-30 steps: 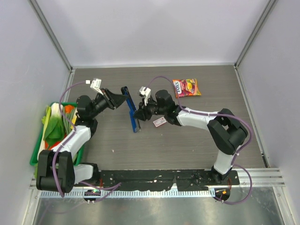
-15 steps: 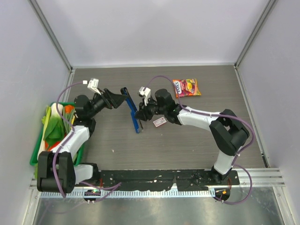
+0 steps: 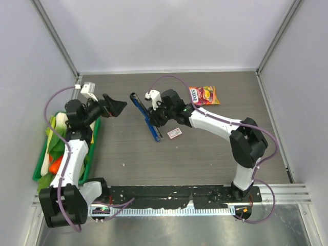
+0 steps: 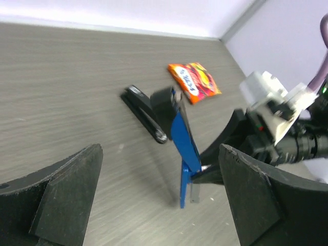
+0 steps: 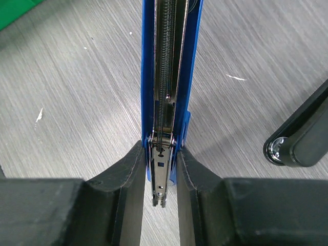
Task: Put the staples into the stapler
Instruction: Place the stapler at the center of the board.
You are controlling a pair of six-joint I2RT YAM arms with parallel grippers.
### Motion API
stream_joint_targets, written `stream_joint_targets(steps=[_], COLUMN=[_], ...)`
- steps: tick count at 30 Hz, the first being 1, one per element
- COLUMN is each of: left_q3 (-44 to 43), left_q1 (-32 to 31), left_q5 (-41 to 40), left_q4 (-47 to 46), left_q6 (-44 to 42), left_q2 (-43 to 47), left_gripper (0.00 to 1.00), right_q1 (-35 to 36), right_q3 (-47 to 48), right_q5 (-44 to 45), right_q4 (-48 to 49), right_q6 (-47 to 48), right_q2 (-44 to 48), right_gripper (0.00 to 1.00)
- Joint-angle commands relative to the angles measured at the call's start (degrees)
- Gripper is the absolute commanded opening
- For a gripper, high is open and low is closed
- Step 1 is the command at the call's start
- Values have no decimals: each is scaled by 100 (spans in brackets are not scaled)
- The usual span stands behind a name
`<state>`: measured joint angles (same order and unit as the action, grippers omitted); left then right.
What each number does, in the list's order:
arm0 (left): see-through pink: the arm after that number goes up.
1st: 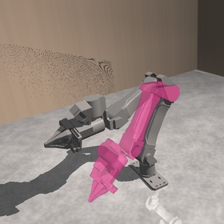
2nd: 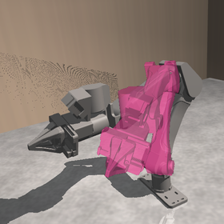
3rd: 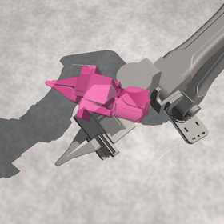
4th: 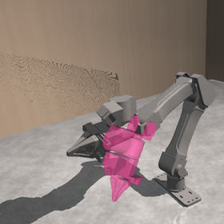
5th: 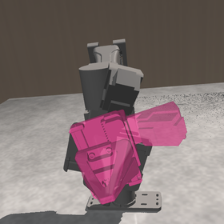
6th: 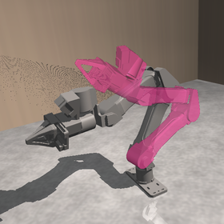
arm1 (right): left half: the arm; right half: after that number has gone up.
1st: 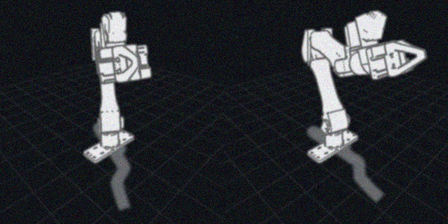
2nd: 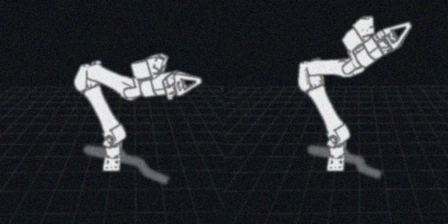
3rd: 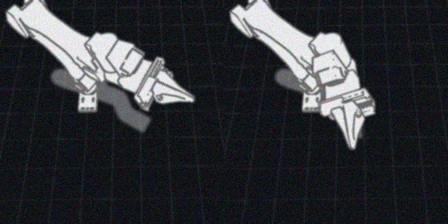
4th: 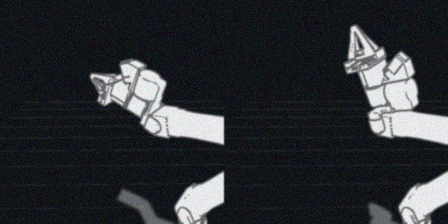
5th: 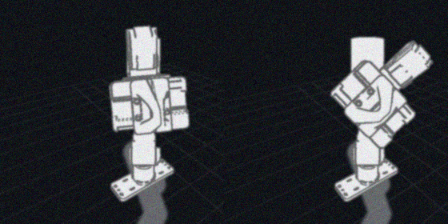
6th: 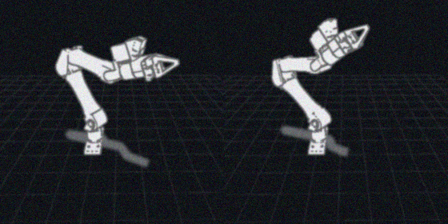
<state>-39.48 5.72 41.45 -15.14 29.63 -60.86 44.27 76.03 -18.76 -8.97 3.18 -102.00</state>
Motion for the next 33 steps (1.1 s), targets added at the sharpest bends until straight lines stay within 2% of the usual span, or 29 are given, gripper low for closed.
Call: stream_joint_targets(steps=[1, 3, 6, 10, 17, 19, 22, 23, 25, 26, 29, 33], left_q3=[-823, -1148, -1342, -1606, -1272, -1272, -1167, -1141, -1097, -1070, -974, -929], left_q1=[394, 640, 1018, 1063, 1230, 1283, 1344, 1362, 1397, 1449, 1476, 1494], left_q5=[-846, -1539, -1841, -2316, -2125, -2019, -1887, -1852, -1807, -1764, -1579, -1430], left_q4=[1774, 2400, 2752, 3559, 3588, 3588, 3448, 3421, 3395, 3386, 3280, 3227], left_q6=[-1300, -1784, -2101, -2488, -2515, -2418, -2356, -2348, -2347, -2339, -2295, -2277], left_q2=[547, 732, 1128, 1305, 1296, 1226, 1234, 1235, 1261, 1287, 1357, 1331], left_gripper=[100, 100, 100, 100, 100, 100, 100, 100, 100, 100, 100, 100], right_q1=[301, 406, 600, 767, 873, 890, 899, 899, 899, 899, 882, 732], right_q3=[797, 1157, 1693, 2275, 2329, 2294, 2250, 2258, 2258, 2258, 2188, 2013], right_q5=[452, 619, 812, 944, 1103, 1068, 1085, 1085, 1094, 1112, 1191, 1313], right_q4=[-587, -895, -1326, -1809, -1836, -1810, -1757, -1757, -1775, -1792, -1792, -1722], right_q6=[34, 25, -19, -37, -2, 42, 104, 182, 279, 332, 525, 535], right_q2=[-583, -986, -1418, -2121, -2316, -2290, -2176, -2106, -2018, -1939, -1579, -1096], right_gripper=[1, 1, 1, 1, 2, 7, 25, 34, 41, 48, 57, 61])
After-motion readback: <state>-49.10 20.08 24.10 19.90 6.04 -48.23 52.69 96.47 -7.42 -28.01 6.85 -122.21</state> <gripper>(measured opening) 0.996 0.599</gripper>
